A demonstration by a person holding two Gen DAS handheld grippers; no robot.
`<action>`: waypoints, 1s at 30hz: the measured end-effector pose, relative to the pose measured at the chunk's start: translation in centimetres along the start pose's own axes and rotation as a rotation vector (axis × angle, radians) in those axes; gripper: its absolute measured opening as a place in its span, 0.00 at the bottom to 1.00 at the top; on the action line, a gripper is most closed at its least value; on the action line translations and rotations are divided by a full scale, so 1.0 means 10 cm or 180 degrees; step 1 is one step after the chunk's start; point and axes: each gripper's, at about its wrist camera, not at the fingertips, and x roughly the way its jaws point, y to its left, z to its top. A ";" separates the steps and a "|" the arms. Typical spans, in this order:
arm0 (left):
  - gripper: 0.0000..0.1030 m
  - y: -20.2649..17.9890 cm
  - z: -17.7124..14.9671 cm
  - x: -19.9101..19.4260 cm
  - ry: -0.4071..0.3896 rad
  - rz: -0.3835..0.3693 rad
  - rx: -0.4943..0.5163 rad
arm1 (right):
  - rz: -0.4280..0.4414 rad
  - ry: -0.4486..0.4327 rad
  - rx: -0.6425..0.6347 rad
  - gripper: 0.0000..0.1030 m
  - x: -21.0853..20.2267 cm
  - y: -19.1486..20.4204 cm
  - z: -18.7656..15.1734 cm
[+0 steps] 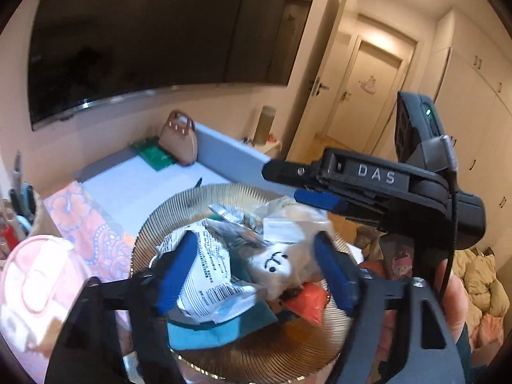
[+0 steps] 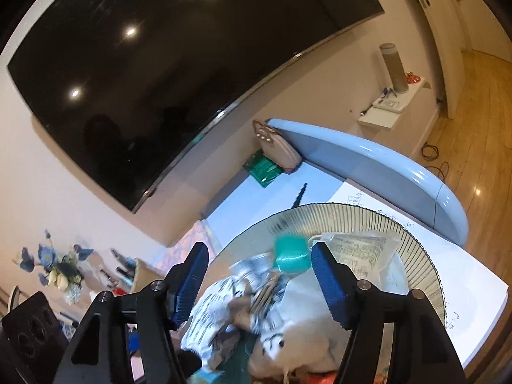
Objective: Organize books
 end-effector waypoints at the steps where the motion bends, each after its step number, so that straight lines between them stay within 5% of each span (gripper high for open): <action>1: 0.73 -0.01 -0.01 -0.06 -0.0010 -0.0004 0.0025 | 0.0006 -0.0020 -0.0012 0.63 -0.06 0.02 -0.03; 7: 0.73 0.01 -0.11 -0.52 -0.0105 0.0029 -0.0006 | 0.0023 0.0022 -0.0123 0.63 -0.30 0.21 -0.22; 16: 0.73 0.38 -0.43 -1.61 -0.0390 0.0312 -0.0252 | 0.0088 0.0221 -0.0754 0.64 -0.53 1.01 -0.88; 22: 0.73 0.80 -0.84 -2.46 -0.0619 0.0753 -0.0489 | 0.0249 0.0323 -0.1358 0.78 -0.55 1.86 -1.45; 30: 0.73 1.35 -1.33 -3.45 -0.0897 0.1496 -0.0908 | 0.0632 0.0431 -0.2079 0.78 -0.36 2.98 -2.13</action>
